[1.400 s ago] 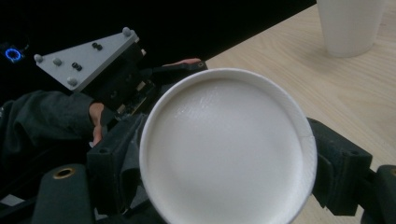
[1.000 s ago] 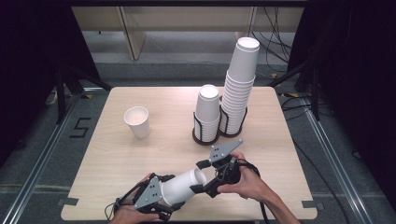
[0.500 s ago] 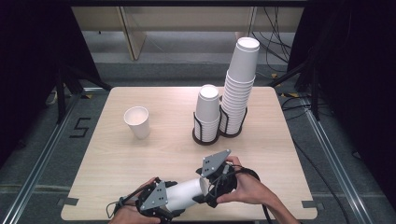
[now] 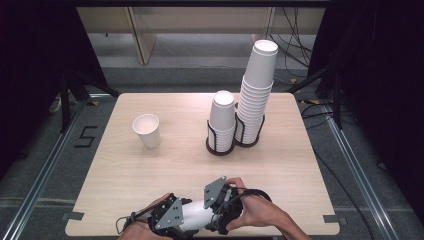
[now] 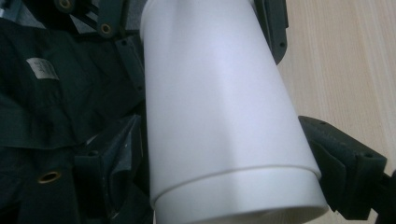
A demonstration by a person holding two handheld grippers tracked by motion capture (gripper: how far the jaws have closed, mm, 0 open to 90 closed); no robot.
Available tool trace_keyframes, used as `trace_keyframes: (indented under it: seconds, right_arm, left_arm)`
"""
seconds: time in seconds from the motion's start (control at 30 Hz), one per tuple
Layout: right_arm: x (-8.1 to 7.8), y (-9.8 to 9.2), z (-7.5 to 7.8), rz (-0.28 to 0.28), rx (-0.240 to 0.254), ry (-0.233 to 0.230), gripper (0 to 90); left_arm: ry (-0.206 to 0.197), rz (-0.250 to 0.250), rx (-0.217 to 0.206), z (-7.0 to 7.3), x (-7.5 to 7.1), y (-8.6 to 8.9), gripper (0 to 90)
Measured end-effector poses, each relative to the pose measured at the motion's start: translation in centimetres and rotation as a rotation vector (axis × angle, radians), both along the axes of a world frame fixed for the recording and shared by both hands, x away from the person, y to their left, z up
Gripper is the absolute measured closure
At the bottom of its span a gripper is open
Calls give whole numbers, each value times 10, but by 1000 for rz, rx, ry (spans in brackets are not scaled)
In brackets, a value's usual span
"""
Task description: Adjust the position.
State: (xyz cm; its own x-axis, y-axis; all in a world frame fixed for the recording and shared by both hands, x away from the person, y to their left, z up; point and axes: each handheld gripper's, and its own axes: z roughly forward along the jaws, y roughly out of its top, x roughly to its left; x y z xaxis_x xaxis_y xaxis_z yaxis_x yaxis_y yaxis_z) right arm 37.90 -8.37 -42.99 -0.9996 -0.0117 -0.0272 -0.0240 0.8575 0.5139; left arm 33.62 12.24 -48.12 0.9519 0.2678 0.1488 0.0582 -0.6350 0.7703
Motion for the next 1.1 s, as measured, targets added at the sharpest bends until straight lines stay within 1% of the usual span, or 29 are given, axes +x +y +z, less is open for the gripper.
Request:
trace_keyframes:
  seconds: [0.03, 0.07, 0.1, 0.17, 0.2, 0.23, 0.27, 0.3, 0.33, 0.37, 0.4, 0.43, 0.5, 0.53, 0.57, 0.63, 0.67, 0.7, 0.73, 0.77, 0.8, 0.83, 0.87, 0.93, 0.97, 1.0, 1.03, 1.07, 1.1]
  right_arm:
    - [0, 1, -2, 11, -9, -11, 169]
    - [-1, 2, -2, 4, -16, 0, 167]
    - [-3, 1, -2, -26, -32, 11, 169]
    - [-3, 2, -4, -18, -37, 6, 174]
    - [-4, 3, -5, -20, -51, 8, 176]
    - [-5, 3, -5, -14, -63, 6, 177]
    - [-6, 3, -5, -24, -74, 14, 181]
    - [-7, 3, -5, -34, -83, 10, 195]
    - [-6, 3, -6, -20, -93, -9, 218]
    - [-6, 3, -5, -20, -100, -3, 226]
    - [-6, 3, -6, -14, -102, 1, 229]
    - [-4, 3, -7, 24, -80, -15, 231]
    - [-5, 2, -6, 23, -85, -22, 232]
    - [-4, 2, -5, 31, -79, -21, 232]
    - [-2, 1, -5, 35, -68, -32, 232]
    - [-1, -5, -2, -16, -46, 18, 235]
    - [5, -5, -3, 45, -7, -13, 236]
    - [6, -8, -1, 43, 23, 7, 237]
    - [10, -12, 1, 51, 48, 25, 237]
    - [11, -14, 3, 49, 51, 23, 238]
    - [10, -16, 6, 33, 72, 50, 238]
    - [11, -19, 8, 31, 94, 57, 238]
    - [13, -21, 11, 25, 112, 48, 238]
    - [15, -25, 14, 23, 143, 44, 238]
    - [15, -25, 14, 25, 155, 44, 237]
    - [15, -25, 14, 27, 158, 45, 237]
    - [15, -25, 14, 30, 167, 51, 237]
    - [14, -25, 14, 29, 181, 80, 237]
    - [14, -25, 14, 35, 187, 89, 237]
  left_arm:
    - [0, -5, -3, 0, 0, 0, 156]
    - [2, -7, -4, -1, 0, 0, 156]
    - [1, -7, -2, 0, -1, 0, 155]
    - [-1, -5, -10, 0, -1, -1, 155]
    - [-5, -12, -2, 0, -1, -1, 154]
    - [-2, -7, -10, 0, -1, -1, 154]
    - [-5, -12, 5, 0, 0, -1, 154]
    - [-2, -13, -3, -1, -1, -1, 152]
    - [0, -17, -7, -2, -1, -2, 151]
    - [0, -17, -5, -2, -2, -2, 150]
    - [-1, -19, -16, -3, -2, -3, 147]
    - [-1, -16, -9, -2, -1, -2, 141]
    - [-4, -17, -25, -3, 1, -1, 114]
    - [3, -13, -38, -3, 1, 1, 98]
    - [6, -1, -72, -4, 2, 2, 85]
    - [0, 14, -134, -4, 5, 6, 62]
    - [3, 15, -181, -4, 7, 7, 56]
    - [4, 26, -240, -3, 8, 10, 50]
    - [2, 24, -247, -3, 9, 11, 54]
    - [1, 27, -281, -2, 9, 12, 56]
    - [-4, 30, -308, -1, 9, 13, 56]
    - [1, 35, -340, 0, 9, 14, 54]
    - [-3, 44, -348, 2, 9, 16, 53]
    - [-11, 45, -405, 4, 8, 16, 50]
    - [-12, 48, -403, 5, 8, 16, 48]
    - [-10, 39, -435, 4, 8, 15, 46]
    - [-18, 41, -425, 5, 6, 16, 45]
    - [-23, 40, -428, 6, 6, 16, 45]
    - [-30, 32, -430, 6, 6, 15, 45]
